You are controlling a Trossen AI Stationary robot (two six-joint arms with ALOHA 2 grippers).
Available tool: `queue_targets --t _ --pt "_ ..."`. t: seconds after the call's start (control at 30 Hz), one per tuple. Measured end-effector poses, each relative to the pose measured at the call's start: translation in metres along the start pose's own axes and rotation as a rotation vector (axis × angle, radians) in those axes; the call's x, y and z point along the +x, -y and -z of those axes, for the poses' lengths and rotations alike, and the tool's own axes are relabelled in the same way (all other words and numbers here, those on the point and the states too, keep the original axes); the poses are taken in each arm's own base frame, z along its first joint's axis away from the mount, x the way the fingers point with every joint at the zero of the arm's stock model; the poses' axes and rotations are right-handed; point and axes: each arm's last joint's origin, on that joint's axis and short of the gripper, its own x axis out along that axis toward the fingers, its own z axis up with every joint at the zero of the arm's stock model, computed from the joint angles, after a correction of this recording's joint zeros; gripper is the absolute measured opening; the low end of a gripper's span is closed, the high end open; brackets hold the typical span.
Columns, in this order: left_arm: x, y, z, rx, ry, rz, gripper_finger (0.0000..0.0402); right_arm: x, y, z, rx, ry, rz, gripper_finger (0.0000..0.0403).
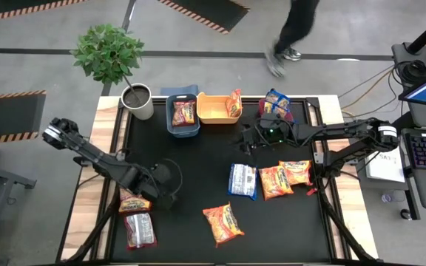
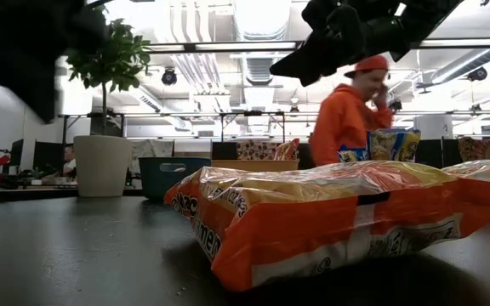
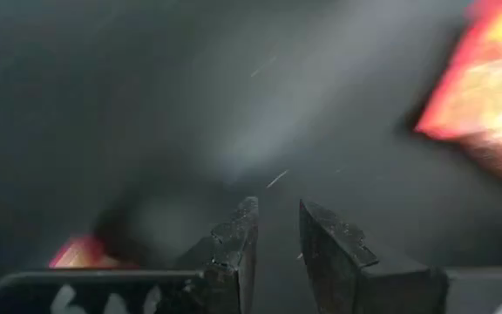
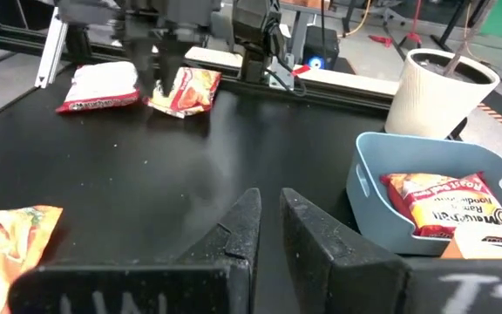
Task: Sort Maruchan noodles
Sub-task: Put the red noodle pack into the blue bin
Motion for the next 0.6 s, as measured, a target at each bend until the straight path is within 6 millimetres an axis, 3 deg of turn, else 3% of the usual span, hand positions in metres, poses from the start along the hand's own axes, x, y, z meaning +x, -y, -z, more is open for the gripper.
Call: queue_targets --t 0.13,0.3,0.6 --pt "0.004 -0.001 0.018 -0.071 -0.156 -0.206 0.0068 0.0 -0.001 0.002 0.004 -0.007 -0.002 0.0038" --pt "0.022 0.003 0.042 -0.092 -0.302 -0.336 0.0068 0.0 -0.001 0.003 0.016 -0.011 -0.003 0.0038" --pt "0.045 -0.002 0.053 0.009 -0.374 -0.543 0.0068 0.002 -0.007 0.002 0.043 -0.009 -0.023 0.0038"
